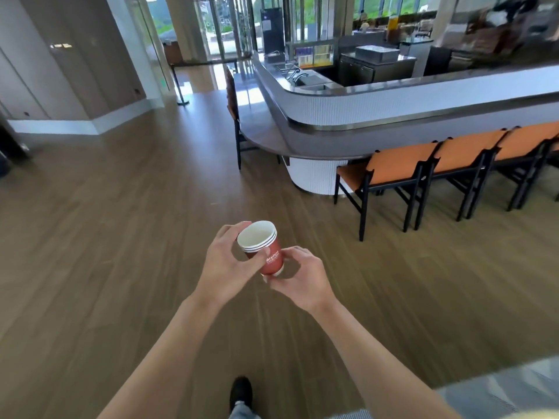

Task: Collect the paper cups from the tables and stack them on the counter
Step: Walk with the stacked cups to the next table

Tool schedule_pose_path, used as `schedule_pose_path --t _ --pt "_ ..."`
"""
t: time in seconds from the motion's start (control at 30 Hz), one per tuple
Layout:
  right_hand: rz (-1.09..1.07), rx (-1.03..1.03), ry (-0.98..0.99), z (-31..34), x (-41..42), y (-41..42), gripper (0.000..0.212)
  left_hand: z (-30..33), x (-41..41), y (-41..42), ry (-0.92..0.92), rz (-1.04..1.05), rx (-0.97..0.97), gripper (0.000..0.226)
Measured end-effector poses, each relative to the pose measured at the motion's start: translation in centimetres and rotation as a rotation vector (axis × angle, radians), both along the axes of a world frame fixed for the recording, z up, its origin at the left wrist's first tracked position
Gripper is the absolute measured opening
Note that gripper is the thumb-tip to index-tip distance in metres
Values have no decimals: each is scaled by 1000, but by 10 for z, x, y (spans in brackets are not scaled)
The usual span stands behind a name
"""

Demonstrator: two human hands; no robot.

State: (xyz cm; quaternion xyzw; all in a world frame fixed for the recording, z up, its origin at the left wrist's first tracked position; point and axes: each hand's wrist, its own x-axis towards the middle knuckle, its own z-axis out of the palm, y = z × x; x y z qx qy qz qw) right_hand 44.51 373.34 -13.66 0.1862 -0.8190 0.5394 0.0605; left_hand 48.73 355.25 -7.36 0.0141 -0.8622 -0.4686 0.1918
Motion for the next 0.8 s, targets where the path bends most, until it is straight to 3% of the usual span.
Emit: schedule_pose_path --t 0.5,0.8 --pt "-326 155 -59 -5 -194 -4 50 -14 -258 -14 -13 -342 49 69" --pt "-599 131 -138 -2 -238 25 48 -28 -361 31 -90 -601 118 64"
